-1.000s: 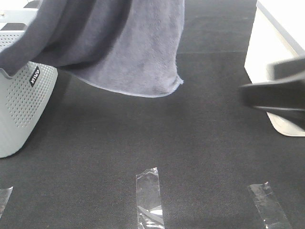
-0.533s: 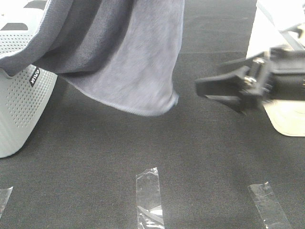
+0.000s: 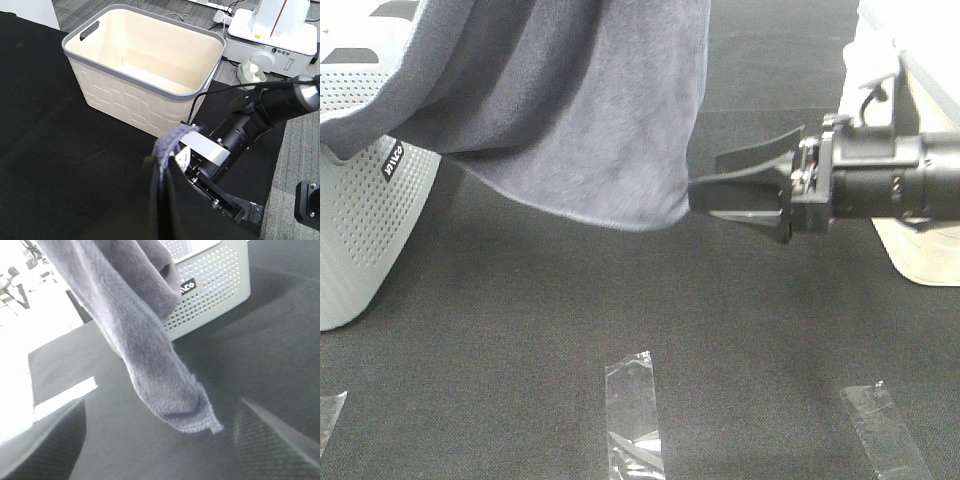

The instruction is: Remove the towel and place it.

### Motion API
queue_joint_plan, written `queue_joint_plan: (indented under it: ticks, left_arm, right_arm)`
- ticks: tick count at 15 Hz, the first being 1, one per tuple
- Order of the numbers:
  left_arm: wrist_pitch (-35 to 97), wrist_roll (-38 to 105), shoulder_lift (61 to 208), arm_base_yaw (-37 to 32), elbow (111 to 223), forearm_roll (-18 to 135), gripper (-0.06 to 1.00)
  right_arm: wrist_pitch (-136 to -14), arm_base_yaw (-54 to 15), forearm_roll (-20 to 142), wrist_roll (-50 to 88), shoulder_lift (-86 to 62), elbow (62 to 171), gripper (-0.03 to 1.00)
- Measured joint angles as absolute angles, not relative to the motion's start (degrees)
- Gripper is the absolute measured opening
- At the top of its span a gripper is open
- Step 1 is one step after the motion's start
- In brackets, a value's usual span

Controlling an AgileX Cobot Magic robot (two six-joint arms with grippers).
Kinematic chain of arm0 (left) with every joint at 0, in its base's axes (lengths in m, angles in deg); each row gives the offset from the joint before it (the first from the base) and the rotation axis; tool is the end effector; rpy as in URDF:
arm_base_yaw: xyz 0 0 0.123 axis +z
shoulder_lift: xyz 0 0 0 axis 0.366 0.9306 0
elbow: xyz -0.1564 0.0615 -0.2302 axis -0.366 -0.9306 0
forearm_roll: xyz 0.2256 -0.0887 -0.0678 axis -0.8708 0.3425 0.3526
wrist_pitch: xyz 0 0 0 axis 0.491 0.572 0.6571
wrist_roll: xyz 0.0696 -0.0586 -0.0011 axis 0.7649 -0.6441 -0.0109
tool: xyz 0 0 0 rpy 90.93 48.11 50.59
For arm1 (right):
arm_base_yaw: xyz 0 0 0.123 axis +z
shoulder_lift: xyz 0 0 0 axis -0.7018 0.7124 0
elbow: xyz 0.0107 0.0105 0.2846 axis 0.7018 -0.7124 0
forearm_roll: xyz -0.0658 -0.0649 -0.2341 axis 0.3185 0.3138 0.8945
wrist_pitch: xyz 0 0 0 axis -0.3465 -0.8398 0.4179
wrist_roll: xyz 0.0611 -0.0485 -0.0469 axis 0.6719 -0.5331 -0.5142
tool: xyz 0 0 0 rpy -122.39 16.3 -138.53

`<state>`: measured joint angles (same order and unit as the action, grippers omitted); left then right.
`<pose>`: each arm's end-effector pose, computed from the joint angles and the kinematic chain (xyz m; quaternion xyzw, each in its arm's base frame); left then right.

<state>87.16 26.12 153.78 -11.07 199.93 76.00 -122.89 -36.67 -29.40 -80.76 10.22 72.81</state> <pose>0.2609 -0.2153 0.4903 0.4137 0.7453 -0.2920 0.4338 0.2557 0.1119 0.1777 -0.3635 0.7412 0.3991 0.3990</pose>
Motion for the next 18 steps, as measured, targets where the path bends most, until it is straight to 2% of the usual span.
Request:
queue_joint_plan:
  ticks: [5,9,11,15,18]
  left_arm:
    - [86.8,26.1,153.8,-11.1,199.9,76.2,0.0]
    - [86.7,26.1,153.8,-11.1,199.9,76.6,0.0]
    - [86.6,26.1,153.8,-11.1,199.9,76.7,0.0]
    - [86.6,26.2,153.8,-11.1,199.9,77.0,0.0]
    - [86.6,26.2,153.8,-11.1,199.9,77.0,0.0]
  right_arm:
    - [-123.1,-36.4,-30.3,-85.9,13.0,73.0,0.76]
    - [-123.0,-30.2,-30.4,-86.7,16.1,76.5,0.75]
    - [-123.1,-29.4,-30.5,-86.4,16.1,77.1,0.66]
    - [-123.1,-29.4,-30.5,-85.5,16.1,77.1,0.41]
    - [-123.1,-29.4,-30.5,-82.0,15.9,77.2,0.11]
